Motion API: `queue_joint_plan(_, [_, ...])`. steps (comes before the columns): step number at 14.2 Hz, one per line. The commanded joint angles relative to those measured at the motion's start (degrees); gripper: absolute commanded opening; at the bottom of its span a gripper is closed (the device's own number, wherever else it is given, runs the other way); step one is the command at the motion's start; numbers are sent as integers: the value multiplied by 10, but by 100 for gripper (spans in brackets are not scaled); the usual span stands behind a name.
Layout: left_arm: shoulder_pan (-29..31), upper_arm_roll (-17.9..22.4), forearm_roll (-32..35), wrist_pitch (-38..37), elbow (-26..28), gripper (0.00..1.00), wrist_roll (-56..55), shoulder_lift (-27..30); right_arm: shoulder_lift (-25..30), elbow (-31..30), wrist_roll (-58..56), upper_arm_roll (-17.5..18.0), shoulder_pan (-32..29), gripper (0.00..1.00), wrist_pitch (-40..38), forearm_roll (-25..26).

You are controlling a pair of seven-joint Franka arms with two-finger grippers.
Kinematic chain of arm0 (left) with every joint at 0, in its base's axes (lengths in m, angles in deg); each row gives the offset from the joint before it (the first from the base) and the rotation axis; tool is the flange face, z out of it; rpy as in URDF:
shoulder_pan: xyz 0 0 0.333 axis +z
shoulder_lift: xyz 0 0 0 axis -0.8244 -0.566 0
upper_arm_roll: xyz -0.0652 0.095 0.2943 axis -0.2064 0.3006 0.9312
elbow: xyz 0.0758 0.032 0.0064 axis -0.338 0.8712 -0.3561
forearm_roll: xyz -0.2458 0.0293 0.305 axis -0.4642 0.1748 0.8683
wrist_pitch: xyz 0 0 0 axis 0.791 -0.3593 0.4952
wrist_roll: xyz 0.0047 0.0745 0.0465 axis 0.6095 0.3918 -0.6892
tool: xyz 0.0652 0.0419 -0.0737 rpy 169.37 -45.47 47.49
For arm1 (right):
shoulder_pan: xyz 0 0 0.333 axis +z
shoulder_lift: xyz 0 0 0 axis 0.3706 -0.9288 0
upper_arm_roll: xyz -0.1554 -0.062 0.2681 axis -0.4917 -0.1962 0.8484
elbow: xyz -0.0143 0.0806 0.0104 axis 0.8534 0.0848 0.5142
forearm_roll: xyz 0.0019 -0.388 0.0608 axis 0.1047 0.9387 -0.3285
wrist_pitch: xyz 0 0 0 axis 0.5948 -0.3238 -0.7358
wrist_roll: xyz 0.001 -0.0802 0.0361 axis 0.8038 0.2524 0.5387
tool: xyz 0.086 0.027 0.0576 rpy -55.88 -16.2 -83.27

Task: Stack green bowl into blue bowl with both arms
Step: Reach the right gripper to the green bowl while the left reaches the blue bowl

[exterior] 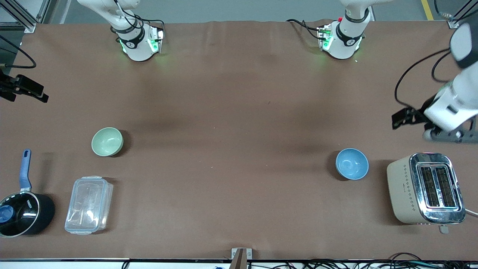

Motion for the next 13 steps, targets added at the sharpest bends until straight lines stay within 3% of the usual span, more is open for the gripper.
queue_joint_plan(1, [10, -2, 12, 79, 5, 100, -27, -62, 5, -50, -4, -3, -3, 100, 42, -6])
queue_joint_plan(7, [14, 2, 15, 203, 53, 100, -74, -144, -11, -204, -21, -20, -4, 100, 227, -6])
queue_joint_plan(10, [27, 1, 56, 235, 58, 100, -75, -175, -62, -218, -24, -25, -4, 100, 269, -4])
queue_joint_plan(13, [28, 1, 60, 257, 79, 89, -75, -192, -107, -218, -55, -43, -10, 100, 293, -4])
